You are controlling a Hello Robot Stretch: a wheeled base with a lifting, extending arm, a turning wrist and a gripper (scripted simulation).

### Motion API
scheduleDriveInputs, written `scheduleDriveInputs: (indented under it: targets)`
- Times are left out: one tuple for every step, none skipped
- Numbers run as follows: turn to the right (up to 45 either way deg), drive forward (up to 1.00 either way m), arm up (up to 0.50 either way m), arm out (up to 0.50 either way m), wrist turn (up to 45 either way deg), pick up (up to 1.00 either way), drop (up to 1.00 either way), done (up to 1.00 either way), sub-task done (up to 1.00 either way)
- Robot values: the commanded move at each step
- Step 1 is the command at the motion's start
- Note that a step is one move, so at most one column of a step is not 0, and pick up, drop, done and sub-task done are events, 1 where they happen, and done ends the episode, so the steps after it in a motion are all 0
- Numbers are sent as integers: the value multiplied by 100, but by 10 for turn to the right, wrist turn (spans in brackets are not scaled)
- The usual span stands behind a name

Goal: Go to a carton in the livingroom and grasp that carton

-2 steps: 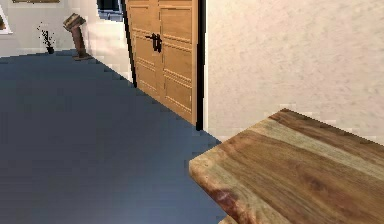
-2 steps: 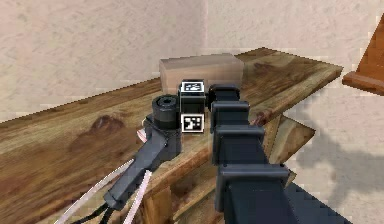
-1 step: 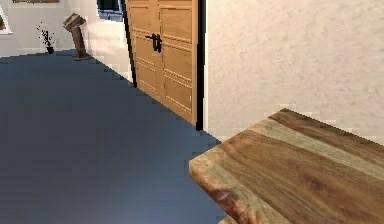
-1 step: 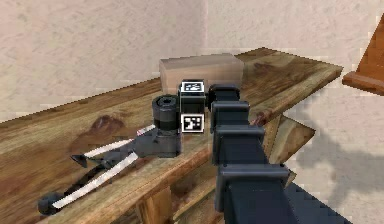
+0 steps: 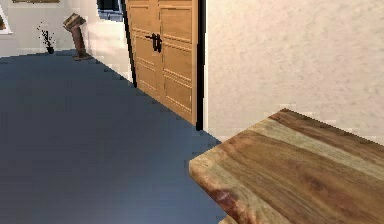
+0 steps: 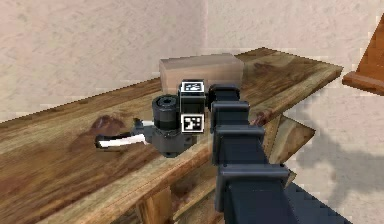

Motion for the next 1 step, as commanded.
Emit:
scheduleDriveInputs:
  targets:
    - [0, 0, 0, 0, 180, 0, 0, 0, 0]
